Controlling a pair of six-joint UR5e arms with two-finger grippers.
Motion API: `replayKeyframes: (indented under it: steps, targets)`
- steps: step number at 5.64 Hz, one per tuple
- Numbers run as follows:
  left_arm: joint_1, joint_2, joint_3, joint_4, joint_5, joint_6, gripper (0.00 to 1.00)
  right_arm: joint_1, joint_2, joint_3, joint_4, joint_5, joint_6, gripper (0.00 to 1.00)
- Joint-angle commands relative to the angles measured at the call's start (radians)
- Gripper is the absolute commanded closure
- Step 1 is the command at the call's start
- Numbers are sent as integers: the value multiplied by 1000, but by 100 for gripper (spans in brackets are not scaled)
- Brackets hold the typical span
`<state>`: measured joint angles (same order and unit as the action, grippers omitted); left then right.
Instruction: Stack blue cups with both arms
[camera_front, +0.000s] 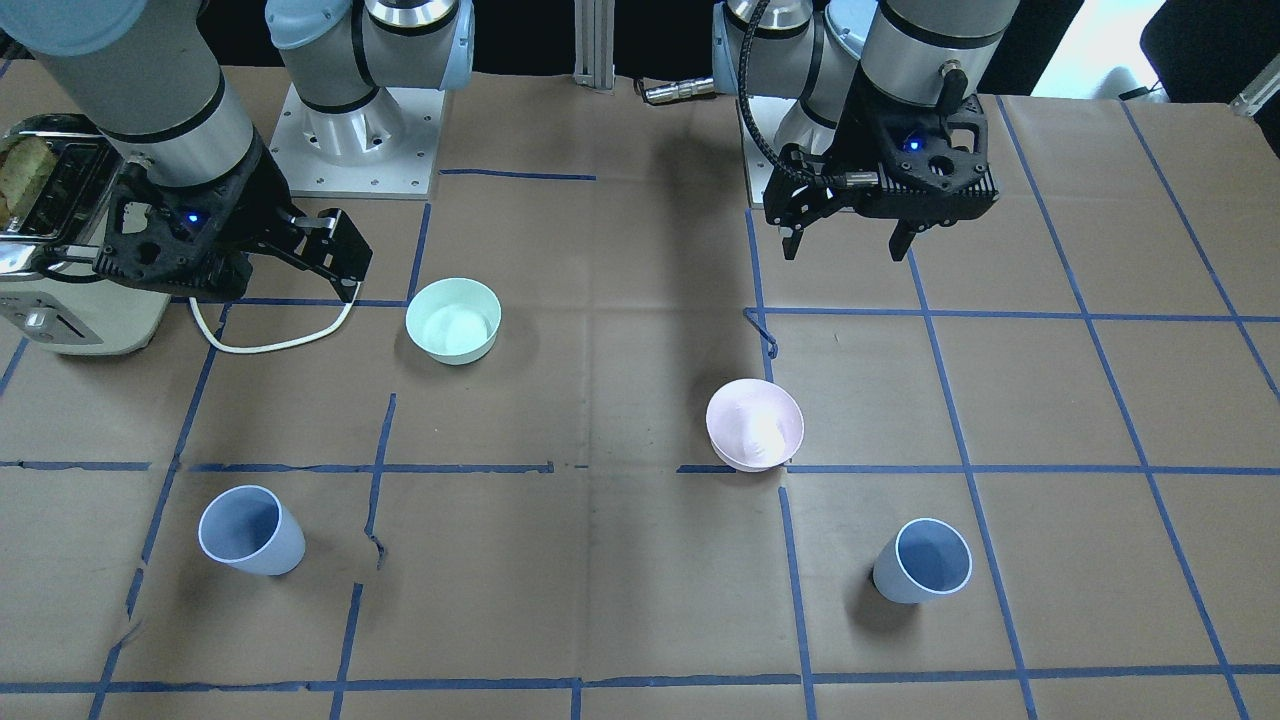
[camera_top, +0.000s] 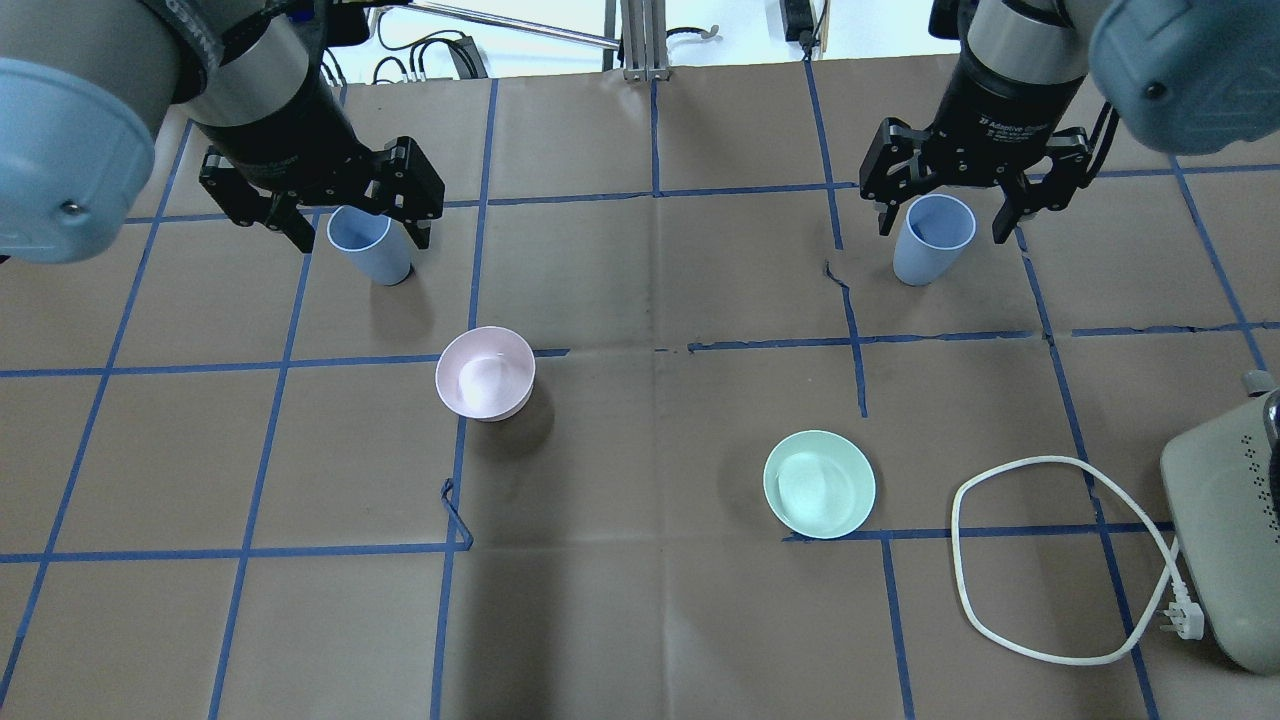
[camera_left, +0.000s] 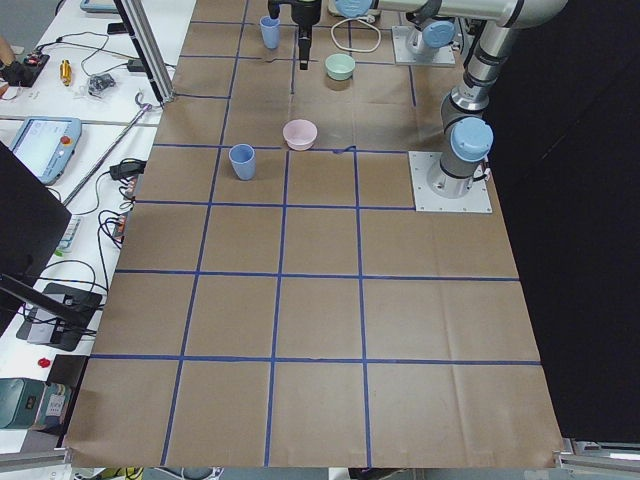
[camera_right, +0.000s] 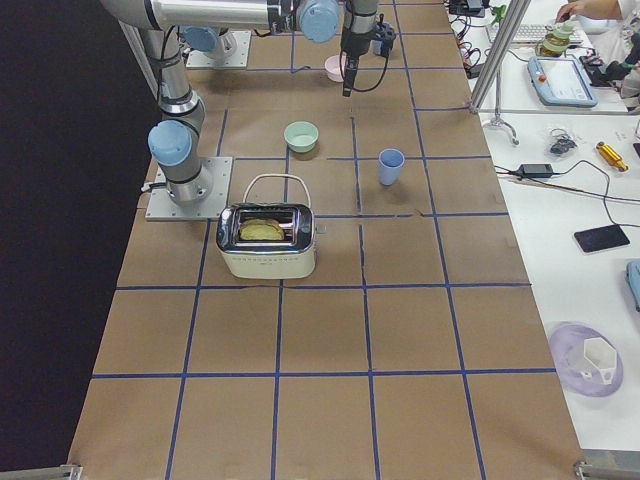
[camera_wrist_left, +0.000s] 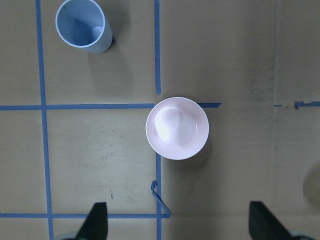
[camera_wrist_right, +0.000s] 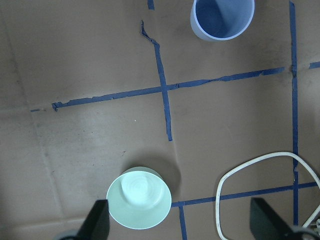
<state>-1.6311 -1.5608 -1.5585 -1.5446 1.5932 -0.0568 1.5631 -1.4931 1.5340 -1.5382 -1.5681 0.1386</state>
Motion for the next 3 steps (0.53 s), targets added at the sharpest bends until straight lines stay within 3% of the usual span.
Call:
replayKeyframes:
  steps: [1, 3]
  targets:
    - [0, 1, 0, 0, 1, 0, 1, 0, -1, 0, 0, 0, -1, 0]
    - [0, 1, 0, -2, -1, 5, 1, 0, 1, 0, 0, 0, -4, 0]
